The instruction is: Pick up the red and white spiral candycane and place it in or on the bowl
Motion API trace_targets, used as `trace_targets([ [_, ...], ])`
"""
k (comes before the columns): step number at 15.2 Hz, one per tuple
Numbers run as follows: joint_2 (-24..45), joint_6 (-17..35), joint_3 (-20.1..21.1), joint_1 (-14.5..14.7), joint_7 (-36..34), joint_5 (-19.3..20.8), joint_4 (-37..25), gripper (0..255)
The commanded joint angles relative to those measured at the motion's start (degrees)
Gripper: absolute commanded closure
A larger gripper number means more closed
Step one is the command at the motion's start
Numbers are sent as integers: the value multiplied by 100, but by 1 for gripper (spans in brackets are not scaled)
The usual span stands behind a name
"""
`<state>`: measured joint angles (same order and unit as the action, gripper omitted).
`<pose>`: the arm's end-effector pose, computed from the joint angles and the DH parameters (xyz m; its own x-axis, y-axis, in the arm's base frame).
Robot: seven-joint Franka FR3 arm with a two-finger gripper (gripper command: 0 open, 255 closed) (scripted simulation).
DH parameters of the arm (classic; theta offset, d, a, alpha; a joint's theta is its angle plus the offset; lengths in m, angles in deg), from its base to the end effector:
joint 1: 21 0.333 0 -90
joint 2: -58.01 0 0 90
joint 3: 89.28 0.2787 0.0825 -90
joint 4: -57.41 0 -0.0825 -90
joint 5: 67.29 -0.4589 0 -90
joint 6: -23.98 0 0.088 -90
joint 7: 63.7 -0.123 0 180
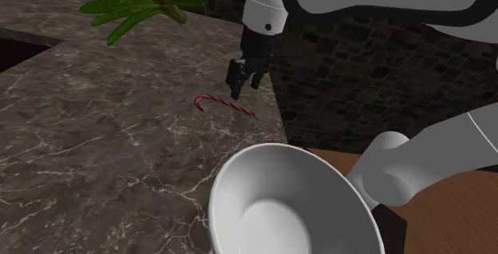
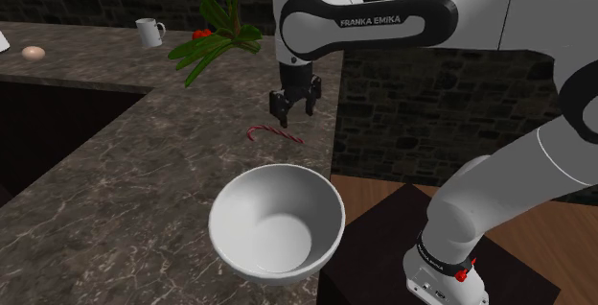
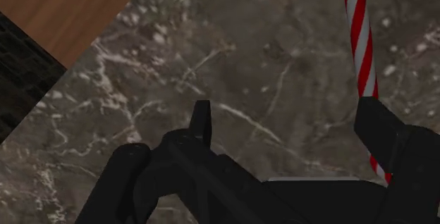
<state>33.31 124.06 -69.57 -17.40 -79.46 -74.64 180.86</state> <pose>0.4692 0.2259 0.4971 0.9968 0.0801 0.0065 0.0800 -0.9967 0.0138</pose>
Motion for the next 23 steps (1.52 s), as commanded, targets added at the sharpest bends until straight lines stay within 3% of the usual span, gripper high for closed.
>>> trace_targets([
  [1,240,-6,174,61,-164,-22,-279,0],
  [9,1365,-105,874,296,-882,144,-1599,0],
  [17,1364,478,906,318,-872,127,-1016,0],
  [23,1365,478,906,318,-872,128,-1017,0],
])
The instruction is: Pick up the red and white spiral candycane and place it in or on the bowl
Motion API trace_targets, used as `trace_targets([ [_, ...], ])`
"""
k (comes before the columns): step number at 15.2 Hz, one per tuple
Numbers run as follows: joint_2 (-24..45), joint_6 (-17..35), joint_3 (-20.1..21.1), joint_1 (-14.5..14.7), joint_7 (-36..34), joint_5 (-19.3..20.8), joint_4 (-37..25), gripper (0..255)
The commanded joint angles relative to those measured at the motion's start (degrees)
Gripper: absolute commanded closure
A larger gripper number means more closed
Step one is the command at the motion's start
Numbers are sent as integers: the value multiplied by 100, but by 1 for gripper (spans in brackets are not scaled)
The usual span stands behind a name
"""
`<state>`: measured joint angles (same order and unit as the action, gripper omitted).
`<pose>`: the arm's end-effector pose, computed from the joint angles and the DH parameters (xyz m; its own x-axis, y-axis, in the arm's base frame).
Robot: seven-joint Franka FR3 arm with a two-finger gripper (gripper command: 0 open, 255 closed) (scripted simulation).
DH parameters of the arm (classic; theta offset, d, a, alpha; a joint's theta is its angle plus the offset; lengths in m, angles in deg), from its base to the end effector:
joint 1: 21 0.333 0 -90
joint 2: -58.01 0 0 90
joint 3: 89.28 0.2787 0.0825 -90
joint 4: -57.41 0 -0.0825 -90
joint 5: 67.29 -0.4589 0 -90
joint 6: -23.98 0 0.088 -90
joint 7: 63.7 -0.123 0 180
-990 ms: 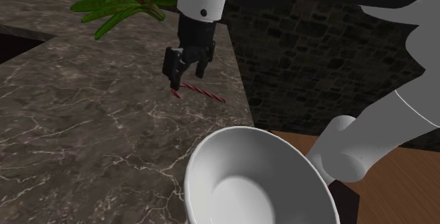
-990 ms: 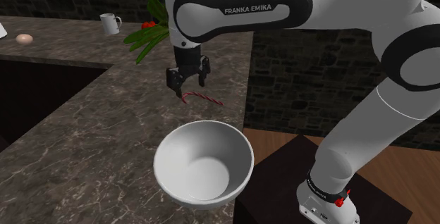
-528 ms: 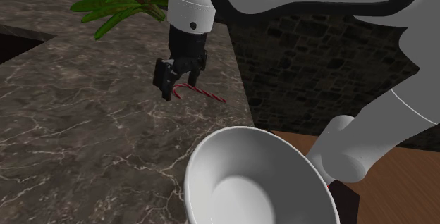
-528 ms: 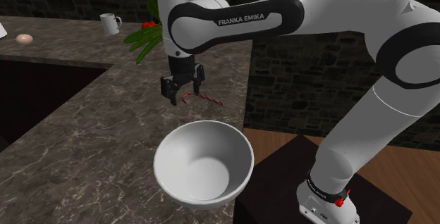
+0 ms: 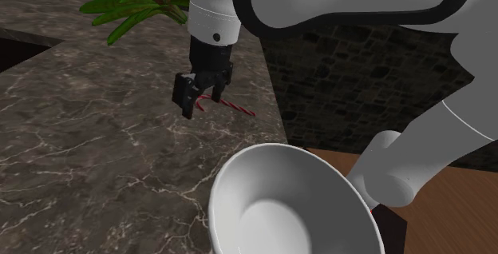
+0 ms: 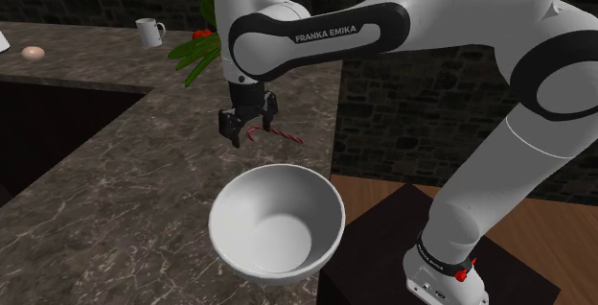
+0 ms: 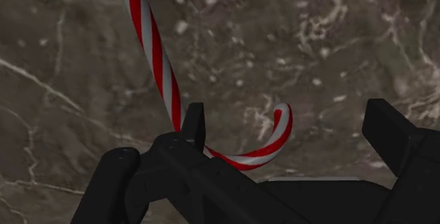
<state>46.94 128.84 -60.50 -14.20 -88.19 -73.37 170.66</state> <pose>0.4697 0.3589 0.4726 0.9870 0.1599 0.0178 0.1602 -0.9869 -0.0198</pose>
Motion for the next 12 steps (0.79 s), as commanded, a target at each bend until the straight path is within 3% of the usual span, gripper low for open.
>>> trace_targets([
  [1,2,0,-1,-1,1,1,3,0],
  [2,2,1,-1,-1,1,1,4,255],
  [12,2,-77,-26,19,-4,7,-72,255],
])
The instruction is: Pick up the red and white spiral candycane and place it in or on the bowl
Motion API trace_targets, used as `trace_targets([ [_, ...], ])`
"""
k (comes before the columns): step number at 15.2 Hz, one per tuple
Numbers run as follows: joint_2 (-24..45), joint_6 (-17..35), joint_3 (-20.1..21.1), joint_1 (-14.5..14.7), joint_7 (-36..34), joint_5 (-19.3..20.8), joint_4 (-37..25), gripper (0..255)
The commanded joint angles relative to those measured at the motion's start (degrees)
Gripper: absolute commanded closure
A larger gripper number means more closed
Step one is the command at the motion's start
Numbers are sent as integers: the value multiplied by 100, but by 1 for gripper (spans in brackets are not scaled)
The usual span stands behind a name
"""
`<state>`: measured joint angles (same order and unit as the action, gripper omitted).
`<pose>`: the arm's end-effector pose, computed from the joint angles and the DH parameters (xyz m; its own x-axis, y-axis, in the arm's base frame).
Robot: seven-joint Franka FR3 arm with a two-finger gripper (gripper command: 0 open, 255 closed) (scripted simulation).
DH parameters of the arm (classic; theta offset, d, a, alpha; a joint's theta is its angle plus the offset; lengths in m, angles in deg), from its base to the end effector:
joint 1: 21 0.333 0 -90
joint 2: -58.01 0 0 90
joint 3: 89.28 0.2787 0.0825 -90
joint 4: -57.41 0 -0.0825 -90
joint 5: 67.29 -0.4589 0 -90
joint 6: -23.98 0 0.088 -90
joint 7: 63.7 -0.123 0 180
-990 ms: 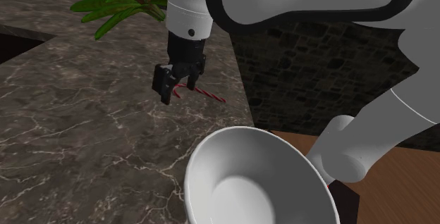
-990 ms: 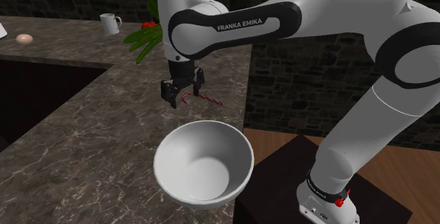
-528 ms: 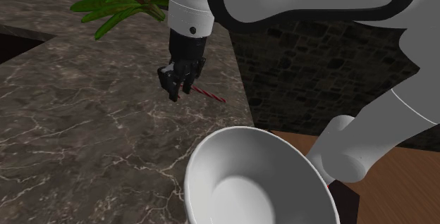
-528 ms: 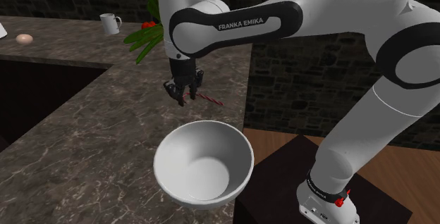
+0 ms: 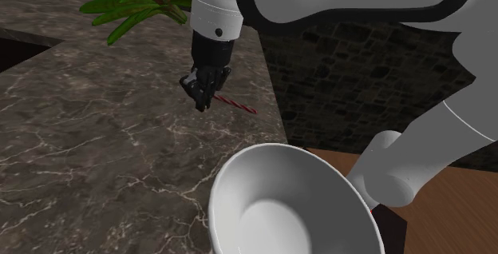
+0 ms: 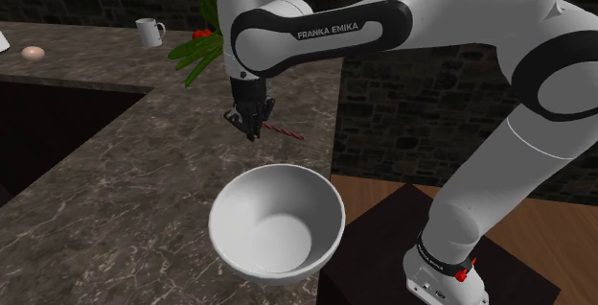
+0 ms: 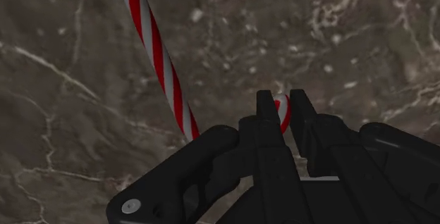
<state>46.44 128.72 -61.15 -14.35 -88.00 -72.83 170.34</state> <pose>0.4742 0.3517 0.4807 0.9878 0.1523 0.0336 0.1528 -0.9881 -0.0148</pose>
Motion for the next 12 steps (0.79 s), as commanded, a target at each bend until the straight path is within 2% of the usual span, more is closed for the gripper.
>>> trace_targets([
  [1,52,-142,33,33,-25,-44,-116,255],
  [12,139,-993,11,6,-75,13,-1046,255],
])
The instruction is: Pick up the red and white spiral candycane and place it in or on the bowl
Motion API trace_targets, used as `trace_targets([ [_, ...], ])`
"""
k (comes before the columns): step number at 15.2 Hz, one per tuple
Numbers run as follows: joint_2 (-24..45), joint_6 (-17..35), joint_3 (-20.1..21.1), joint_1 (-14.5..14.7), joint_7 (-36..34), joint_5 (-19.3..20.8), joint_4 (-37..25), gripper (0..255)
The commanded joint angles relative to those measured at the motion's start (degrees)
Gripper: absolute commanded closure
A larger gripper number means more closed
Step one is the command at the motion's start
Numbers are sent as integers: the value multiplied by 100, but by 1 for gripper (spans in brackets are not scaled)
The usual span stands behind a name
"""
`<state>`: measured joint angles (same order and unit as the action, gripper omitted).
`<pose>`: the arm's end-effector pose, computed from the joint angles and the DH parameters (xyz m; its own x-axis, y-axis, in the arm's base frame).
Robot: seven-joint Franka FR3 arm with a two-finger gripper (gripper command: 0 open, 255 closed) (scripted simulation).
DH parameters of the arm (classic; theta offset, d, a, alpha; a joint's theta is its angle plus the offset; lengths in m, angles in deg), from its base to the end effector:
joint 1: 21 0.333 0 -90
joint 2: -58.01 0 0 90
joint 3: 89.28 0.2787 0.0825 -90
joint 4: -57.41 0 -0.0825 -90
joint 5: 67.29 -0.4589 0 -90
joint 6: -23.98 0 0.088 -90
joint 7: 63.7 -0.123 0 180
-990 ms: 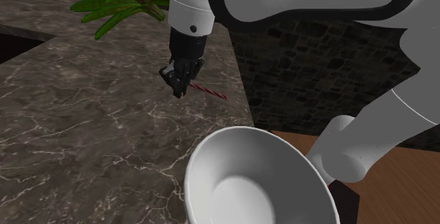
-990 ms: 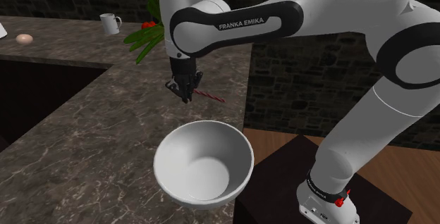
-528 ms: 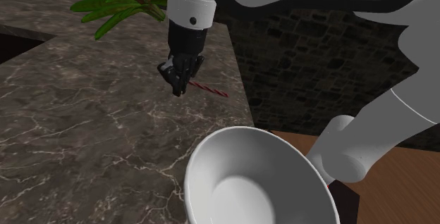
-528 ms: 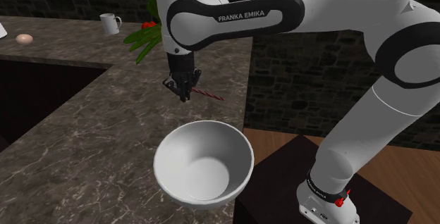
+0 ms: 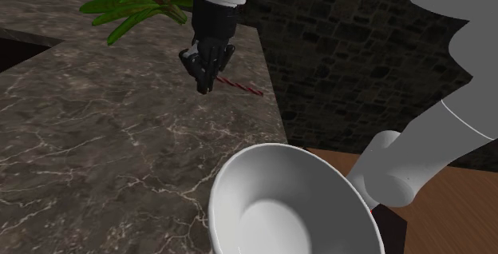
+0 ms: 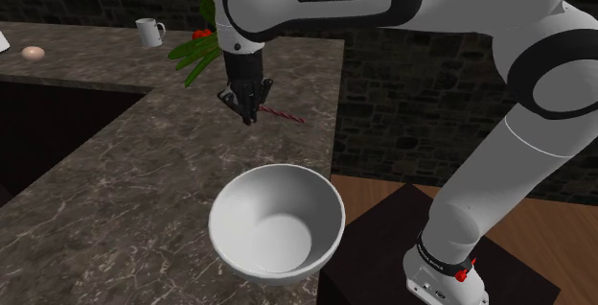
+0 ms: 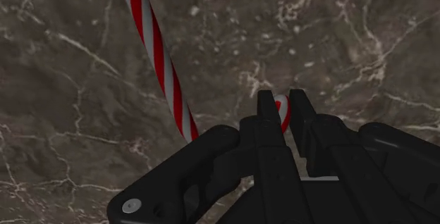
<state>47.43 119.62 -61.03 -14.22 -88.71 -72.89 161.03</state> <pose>0.4693 0.3603 0.5473 0.9870 0.1595 0.0174 0.1598 -0.9870 -0.0196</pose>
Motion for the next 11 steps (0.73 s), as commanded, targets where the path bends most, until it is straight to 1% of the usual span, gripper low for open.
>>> trace_targets([
  [1,56,-162,-1,-9,-12,28,-209,255],
  [11,316,-968,34,-18,-118,147,-1251,255],
])
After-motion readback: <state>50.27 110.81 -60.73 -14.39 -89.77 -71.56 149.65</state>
